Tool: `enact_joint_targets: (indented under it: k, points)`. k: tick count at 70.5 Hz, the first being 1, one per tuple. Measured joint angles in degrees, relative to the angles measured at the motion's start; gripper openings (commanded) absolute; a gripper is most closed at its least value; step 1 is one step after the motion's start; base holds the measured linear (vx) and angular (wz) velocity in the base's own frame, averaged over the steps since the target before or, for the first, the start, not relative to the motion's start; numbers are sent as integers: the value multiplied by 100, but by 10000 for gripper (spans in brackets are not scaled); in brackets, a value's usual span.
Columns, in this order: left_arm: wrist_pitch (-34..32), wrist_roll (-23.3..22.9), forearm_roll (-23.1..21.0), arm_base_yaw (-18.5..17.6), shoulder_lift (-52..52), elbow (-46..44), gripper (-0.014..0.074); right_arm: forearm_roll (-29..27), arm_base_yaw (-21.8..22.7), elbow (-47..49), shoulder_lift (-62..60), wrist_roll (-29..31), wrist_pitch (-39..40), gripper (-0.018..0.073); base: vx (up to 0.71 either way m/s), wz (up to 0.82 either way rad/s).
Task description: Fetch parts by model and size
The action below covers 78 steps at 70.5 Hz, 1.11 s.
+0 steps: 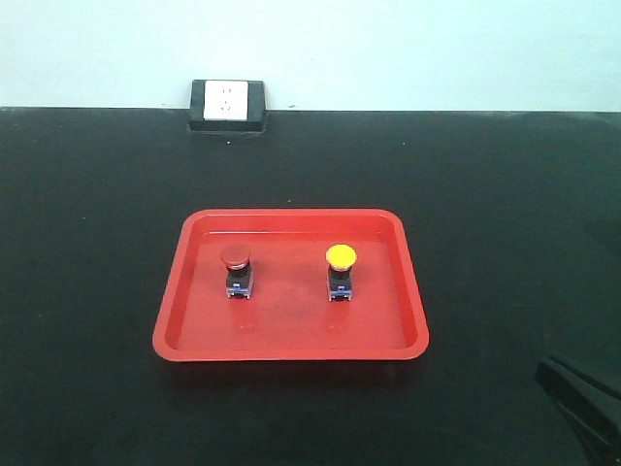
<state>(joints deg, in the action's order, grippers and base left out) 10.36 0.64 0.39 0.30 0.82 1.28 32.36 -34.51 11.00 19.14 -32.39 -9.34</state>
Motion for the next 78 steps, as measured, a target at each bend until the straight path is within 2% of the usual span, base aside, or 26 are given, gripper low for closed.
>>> enact_joint_targets:
  k: [18, 78]
  points:
    - [-229, -17, -39, 0, 0, 6, -6, 0, 0, 0, 0, 5, 0, -2, 0, 0]
    - [-239, -17, -39, 0, 0, 6, -6, 0, 0, 0, 0, 5, 0, -2, 0, 0]
